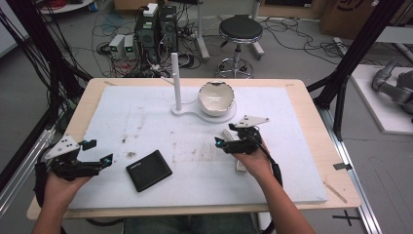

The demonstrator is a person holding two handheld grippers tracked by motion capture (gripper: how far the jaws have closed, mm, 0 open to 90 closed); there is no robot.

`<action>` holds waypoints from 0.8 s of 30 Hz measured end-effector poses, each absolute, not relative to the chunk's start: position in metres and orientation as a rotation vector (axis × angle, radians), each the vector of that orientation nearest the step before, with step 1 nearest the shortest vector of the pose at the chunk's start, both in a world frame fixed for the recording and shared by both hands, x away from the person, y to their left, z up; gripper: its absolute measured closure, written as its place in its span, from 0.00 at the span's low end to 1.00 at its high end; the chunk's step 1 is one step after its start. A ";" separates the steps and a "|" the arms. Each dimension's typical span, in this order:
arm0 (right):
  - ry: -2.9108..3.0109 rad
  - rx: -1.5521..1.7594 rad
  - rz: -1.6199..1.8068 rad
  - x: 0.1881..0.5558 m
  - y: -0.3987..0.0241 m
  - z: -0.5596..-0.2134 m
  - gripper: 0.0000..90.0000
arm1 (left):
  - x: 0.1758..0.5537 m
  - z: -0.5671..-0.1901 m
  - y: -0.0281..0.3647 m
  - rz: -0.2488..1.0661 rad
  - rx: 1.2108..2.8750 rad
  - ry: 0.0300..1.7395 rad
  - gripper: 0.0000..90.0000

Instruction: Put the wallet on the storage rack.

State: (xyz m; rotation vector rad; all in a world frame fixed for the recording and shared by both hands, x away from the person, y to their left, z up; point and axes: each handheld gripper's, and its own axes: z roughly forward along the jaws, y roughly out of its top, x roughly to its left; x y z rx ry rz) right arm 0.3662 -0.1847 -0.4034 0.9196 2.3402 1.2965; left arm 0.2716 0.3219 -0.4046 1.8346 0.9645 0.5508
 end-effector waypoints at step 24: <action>2.688 0.706 1.308 0.360 -0.037 -0.435 0.24 | 0.259 -0.403 0.328 0.566 1.840 0.967 0.17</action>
